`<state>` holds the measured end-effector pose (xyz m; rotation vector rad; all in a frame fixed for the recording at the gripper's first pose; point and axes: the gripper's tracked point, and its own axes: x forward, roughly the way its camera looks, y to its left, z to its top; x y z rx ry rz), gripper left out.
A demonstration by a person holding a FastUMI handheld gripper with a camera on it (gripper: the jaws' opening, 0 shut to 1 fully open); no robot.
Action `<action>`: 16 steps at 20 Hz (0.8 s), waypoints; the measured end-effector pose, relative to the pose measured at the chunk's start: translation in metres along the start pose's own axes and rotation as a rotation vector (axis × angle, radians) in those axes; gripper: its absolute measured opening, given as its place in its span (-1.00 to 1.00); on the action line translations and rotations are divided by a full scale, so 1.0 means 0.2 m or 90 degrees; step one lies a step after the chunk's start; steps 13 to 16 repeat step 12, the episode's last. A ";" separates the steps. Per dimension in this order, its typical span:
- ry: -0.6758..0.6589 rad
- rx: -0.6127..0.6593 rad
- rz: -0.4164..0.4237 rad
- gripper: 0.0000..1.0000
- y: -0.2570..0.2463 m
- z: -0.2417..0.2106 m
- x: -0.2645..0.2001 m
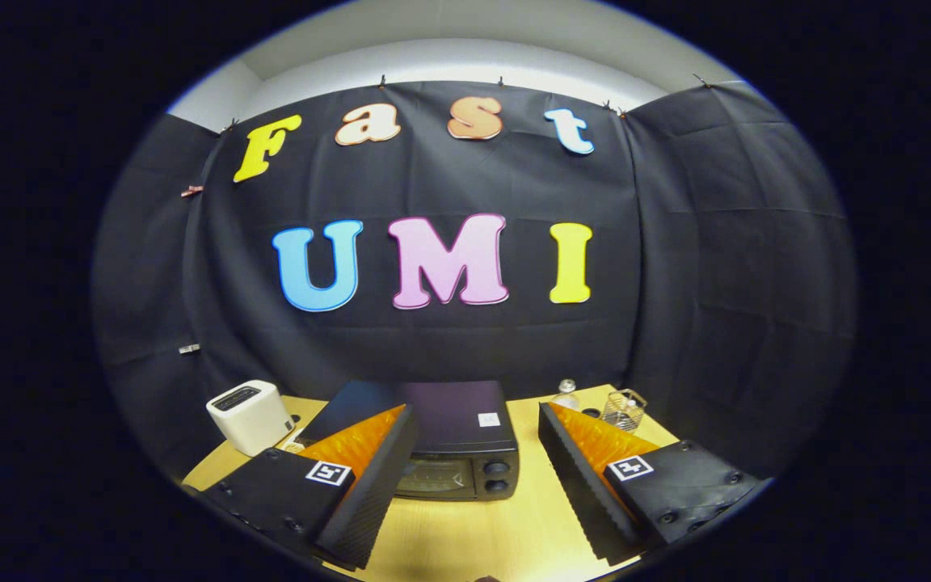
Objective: Open the toaster oven, put the food inside, and close the toaster oven door.
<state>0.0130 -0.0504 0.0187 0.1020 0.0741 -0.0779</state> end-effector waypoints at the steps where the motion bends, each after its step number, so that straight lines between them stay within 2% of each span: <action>1: 0.000 0.014 -0.004 0.98 -0.03 0.00 -0.04; 3: 0.003 0.022 -0.003 0.98 -0.08 -0.01 -0.07; 6: -0.002 -0.007 -0.016 0.98 -0.15 -0.01 -0.07; 16: 0.002 0.017 0.009 0.98 -0.06 -0.02 -0.05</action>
